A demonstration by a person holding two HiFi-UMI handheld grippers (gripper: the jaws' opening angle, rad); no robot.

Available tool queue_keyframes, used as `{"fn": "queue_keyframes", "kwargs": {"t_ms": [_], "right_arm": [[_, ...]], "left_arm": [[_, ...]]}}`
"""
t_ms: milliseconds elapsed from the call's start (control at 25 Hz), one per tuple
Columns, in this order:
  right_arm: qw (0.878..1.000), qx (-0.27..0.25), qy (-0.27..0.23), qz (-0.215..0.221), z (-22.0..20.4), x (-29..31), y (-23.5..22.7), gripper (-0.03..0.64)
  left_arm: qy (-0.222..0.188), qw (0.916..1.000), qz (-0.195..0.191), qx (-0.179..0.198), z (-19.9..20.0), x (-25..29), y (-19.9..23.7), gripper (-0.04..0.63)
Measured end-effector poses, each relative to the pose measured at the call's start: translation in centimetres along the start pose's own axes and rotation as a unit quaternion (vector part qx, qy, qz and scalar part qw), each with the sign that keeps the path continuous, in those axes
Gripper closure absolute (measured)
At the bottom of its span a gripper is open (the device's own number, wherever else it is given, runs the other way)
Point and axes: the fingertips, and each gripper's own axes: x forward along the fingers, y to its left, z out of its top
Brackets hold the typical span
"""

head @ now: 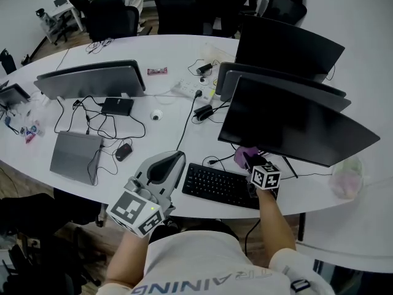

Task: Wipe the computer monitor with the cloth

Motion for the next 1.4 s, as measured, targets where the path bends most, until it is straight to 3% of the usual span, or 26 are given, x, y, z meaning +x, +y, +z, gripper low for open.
{"fn": "queue_keyframes", "kwargs": {"t_ms": [440, 880, 1080, 1400], "right_arm": [[0.999, -0.032, 0.025, 0.036, 0.9, 5.0, 6.4, 0.552], [0.998, -0.032, 0.024, 0.054, 1.8, 7.8, 11.3, 0.552], [0.996, -0.049, -0.005, 0.079, 3.9, 7.2, 14.8, 0.552], [0.986, -0.096, -0.07, 0.12, 11.2, 3.1, 20.5, 0.552]], "left_arm": [[-0.007, 0.9995, 0.03, -0.009, 0.3, -4.2, 4.6, 0.586], [-0.008, 0.9984, 0.051, -0.023, -0.2, -7.3, 8.5, 0.586], [-0.014, 0.9983, 0.051, -0.022, 0.1, -7.4, 9.7, 0.586], [-0.028, 0.9985, 0.041, -0.02, 1.1, -6.0, 10.0, 0.586]]}}
